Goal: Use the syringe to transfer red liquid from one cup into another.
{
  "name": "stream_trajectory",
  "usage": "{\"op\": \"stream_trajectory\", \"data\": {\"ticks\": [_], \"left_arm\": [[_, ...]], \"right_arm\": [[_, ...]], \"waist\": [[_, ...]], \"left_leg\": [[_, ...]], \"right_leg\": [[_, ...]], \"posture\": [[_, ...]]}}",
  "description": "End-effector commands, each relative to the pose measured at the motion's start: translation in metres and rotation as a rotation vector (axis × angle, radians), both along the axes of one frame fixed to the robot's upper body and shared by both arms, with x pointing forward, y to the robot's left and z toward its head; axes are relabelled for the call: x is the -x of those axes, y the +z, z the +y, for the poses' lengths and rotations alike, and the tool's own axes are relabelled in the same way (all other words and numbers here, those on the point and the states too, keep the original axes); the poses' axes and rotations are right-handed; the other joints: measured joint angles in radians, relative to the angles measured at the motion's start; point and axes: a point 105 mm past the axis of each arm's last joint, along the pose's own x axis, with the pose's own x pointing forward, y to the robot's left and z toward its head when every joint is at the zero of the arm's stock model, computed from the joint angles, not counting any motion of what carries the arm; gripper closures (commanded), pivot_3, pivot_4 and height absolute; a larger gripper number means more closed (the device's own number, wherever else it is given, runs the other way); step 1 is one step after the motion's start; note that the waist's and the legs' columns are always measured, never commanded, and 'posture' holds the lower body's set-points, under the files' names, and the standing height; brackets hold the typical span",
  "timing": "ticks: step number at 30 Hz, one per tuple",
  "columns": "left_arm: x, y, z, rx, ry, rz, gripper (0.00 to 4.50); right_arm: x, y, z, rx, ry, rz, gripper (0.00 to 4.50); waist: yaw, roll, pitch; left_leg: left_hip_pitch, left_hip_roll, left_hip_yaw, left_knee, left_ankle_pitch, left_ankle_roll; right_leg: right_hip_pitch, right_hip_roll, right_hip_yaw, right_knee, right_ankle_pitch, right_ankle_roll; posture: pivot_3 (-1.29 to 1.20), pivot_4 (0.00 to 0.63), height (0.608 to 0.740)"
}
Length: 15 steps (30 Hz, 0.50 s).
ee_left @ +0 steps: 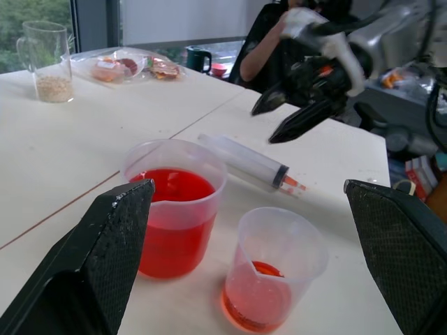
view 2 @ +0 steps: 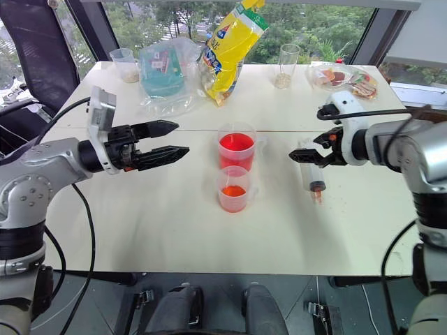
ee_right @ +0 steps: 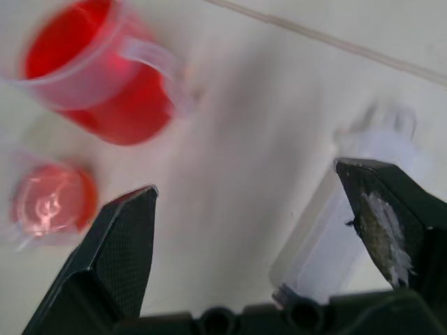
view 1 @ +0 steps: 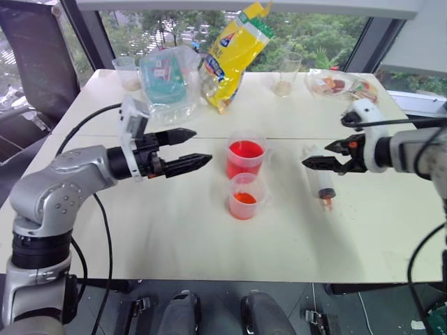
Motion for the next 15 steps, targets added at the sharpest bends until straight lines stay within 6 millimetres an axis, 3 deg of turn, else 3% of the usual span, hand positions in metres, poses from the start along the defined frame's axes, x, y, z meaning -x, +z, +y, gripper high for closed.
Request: {"op": "stream_trajectory", "data": {"ticks": [1,7,15], "left_arm": [[0.002,0.009,-0.003,0.005,-0.011,-0.058,0.00],[0.003,0.006,-0.006,0.025,-0.008,-0.063,0.00],[0.004,0.003,-0.006,0.042,0.018,-0.070,0.00]], "right_arm": [[-0.016,0.002,-0.017,0.029,-0.140,0.013,0.09],[-0.038,-0.023,-0.030,0.018,-0.275,0.121,0.09],[-0.055,-0.051,-0.030,0.060,-0.286,0.171,0.09]], "waist": [[0.000,0.000,0.000],[0.000,0.000,0.000],[-0.002,0.000,0.000]], "left_leg": [[0.000,0.000,0.000,0.000,0.000,0.000],[-0.001,0.000,0.001,0.000,0.000,0.000],[-0.001,0.000,0.001,0.000,0.000,0.000]], "right_leg": [[0.000,0.000,0.000,0.000,0.000,0.000],[-0.001,0.000,0.000,0.000,0.000,0.000],[-0.001,0.000,0.000,0.000,0.000,0.000]], "posture": [[0.00,0.150,0.740],[0.00,0.150,0.740],[0.00,0.150,0.740]]}}
